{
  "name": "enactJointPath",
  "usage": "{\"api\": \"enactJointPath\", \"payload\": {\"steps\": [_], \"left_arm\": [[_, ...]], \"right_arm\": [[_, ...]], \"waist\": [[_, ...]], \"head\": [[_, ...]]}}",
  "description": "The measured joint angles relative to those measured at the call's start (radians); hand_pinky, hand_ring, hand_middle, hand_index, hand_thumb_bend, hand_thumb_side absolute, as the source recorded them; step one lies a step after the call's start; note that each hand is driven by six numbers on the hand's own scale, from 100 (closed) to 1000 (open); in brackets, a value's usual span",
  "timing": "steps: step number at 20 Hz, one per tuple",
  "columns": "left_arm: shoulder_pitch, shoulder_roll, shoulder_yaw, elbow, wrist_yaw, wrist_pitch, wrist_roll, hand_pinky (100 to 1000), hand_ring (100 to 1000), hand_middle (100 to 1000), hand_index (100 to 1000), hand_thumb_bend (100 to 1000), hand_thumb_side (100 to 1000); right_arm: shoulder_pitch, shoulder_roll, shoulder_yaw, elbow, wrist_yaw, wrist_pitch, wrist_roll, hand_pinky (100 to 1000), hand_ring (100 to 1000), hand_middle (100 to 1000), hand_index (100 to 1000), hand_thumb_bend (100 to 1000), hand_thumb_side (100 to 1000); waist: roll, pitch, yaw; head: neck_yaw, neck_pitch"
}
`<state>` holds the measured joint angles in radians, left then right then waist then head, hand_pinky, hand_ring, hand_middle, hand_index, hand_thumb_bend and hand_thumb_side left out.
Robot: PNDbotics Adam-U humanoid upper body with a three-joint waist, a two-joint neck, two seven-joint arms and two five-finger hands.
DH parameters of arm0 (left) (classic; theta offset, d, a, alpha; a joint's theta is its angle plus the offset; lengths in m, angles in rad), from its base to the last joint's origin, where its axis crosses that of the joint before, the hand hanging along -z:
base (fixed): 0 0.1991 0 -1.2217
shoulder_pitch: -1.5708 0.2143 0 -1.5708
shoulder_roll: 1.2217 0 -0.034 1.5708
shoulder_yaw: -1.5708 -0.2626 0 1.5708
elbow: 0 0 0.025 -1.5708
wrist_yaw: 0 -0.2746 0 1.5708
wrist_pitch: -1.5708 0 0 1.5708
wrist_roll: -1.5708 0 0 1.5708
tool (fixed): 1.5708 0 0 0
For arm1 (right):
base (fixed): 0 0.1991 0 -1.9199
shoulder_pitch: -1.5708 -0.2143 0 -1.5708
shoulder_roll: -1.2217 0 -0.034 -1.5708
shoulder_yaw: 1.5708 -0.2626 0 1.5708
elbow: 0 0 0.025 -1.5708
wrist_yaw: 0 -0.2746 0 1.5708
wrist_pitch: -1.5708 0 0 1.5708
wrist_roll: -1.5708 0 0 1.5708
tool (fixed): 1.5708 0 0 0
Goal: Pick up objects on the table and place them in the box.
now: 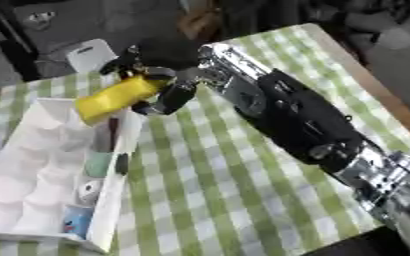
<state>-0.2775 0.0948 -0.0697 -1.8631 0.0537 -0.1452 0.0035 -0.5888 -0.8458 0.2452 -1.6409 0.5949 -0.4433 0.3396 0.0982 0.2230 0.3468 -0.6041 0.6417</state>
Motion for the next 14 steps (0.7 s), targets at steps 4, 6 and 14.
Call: {"api": "enactJointPath", "payload": {"steps": [4, 6, 14], "left_arm": [[-0.009, -0.001, -0.003, -0.006, 0.002, 0.001, -0.004, 692, 675, 832, 785, 100, 793], [-0.013, -0.003, -0.007, -0.006, 0.003, 0.002, -0.006, 692, 675, 832, 785, 100, 791], [-0.024, -0.009, -0.007, -0.019, 0.008, 0.001, -0.008, 691, 674, 831, 784, 100, 788]], "right_arm": [[-0.014, 0.031, 0.018, 0.032, 0.019, -0.014, 0.017, 535, 510, 486, 938, 234, 100], [-0.024, 0.047, 0.028, 0.050, 0.035, -0.022, 0.024, 536, 512, 489, 937, 222, 100], [-0.059, 0.121, 0.077, 0.103, 0.099, -0.067, 0.039, 680, 718, 729, 940, 100, 177]], "waist": [[-0.011, 0.000, 0.024], [-0.014, 0.000, 0.037], [-0.023, 0.001, 0.053]], "head": [[-0.013, 0.000], [-0.018, 0.000], [-0.031, 0.010]]}}
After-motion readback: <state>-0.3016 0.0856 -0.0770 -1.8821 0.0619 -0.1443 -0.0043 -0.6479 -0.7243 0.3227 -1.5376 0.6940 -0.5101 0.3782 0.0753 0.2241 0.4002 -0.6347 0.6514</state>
